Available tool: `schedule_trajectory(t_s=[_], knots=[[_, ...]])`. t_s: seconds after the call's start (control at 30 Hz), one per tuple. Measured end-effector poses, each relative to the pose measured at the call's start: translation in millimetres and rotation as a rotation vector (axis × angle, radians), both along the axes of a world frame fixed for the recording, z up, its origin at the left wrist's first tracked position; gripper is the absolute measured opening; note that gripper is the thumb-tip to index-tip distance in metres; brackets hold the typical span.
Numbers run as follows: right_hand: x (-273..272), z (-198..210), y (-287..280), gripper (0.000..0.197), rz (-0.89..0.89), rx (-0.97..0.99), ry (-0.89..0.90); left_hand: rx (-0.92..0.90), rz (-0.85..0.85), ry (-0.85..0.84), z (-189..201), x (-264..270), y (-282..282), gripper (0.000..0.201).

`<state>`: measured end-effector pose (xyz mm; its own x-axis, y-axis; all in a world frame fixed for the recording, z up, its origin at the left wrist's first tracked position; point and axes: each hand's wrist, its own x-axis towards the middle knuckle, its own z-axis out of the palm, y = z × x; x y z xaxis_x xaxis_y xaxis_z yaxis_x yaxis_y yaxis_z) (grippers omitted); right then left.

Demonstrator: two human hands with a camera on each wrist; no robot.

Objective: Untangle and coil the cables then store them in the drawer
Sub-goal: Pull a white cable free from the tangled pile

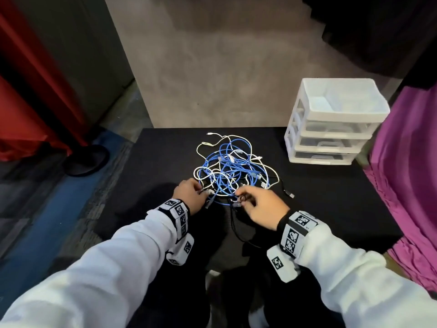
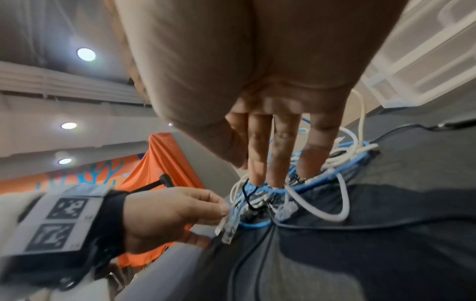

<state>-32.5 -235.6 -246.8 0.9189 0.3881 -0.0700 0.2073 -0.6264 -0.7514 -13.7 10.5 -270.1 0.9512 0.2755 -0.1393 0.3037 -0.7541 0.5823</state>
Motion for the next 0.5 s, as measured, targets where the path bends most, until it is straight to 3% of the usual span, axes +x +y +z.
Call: schedule_trajectory(t_s=[0.07,0.27,0.37,0.5], knots=[[-4,-6,3,0.028,0.052,-0.068,0.058,-0.016,-0.001,0.015,-4,2,2,0.017],[2,-3,4,0.064,0.023,-0.162,0.038,0.097,-0.158,-0.04,10,8,11,0.013],[7,3,8,0.051,0.027,-0.233,-0.064,0.136,-0.221,0.037,3,4,11,0.029],[6,17,17,0.022,0.037,-0.11,-0.166,0.047,-0.171,0.04,0,1,8,0.017]])
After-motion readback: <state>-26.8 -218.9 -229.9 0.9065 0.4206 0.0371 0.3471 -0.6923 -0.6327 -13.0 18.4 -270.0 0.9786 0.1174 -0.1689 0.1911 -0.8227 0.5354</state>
